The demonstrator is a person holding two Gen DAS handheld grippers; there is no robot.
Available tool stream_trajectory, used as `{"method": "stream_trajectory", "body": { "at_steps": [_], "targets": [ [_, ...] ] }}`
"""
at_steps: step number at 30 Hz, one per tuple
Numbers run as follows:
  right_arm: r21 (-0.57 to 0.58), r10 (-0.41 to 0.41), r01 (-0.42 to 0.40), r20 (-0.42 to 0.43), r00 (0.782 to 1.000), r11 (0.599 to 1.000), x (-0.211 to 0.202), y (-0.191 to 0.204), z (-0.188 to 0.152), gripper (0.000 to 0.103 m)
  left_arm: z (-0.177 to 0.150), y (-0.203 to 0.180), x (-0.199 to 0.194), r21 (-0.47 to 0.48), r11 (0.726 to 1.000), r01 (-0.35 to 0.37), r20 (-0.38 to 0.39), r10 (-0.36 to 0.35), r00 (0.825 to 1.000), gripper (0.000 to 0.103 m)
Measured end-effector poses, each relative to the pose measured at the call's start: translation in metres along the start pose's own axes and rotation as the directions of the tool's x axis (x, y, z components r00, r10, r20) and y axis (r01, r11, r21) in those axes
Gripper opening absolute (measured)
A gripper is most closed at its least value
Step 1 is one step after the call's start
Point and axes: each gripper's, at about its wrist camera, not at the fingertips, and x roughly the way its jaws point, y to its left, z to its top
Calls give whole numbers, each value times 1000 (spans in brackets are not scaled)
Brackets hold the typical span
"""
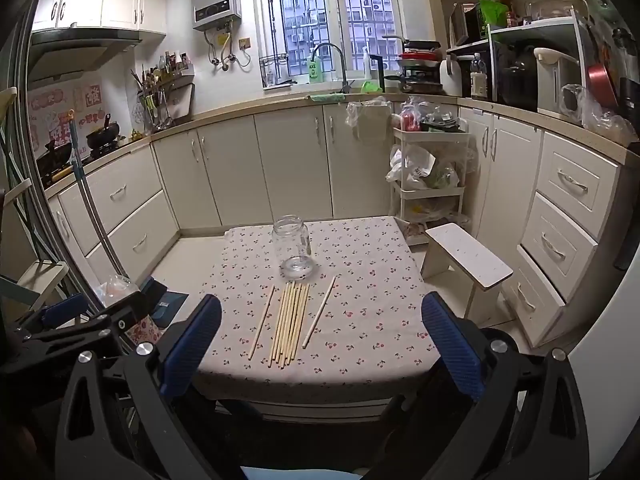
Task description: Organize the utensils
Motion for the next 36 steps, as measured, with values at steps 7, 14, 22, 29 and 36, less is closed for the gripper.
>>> {"method": "stream_trajectory", "body": {
  "at_steps": [7,14,22,29,36],
  "targets": [
    [-1,-1,1,1,1000,1000,-1,2,-2,96,-1,-1,-1,2,1000,1,0,-1,1000,95],
    [-2,1,-1,1,1000,1000,-1,2,-3,96,-1,-2,-1,2,1000,1,0,-1,1000,95],
    [0,0,0,-5,1000,1000,-4,3,3,96,-1,-2,-1,3,1000,1,0,-1,1000,95],
    [3,2,-2,-6,1000,1000,-4,0,0,96,-1,-3,-1,3,1000,0,1,0,1000,95],
    [4,5,-5,11,1000,1000,-6,7,1,96,2,-2,-11,4,1000,1,28,-1,1000,95]
  ]
}}
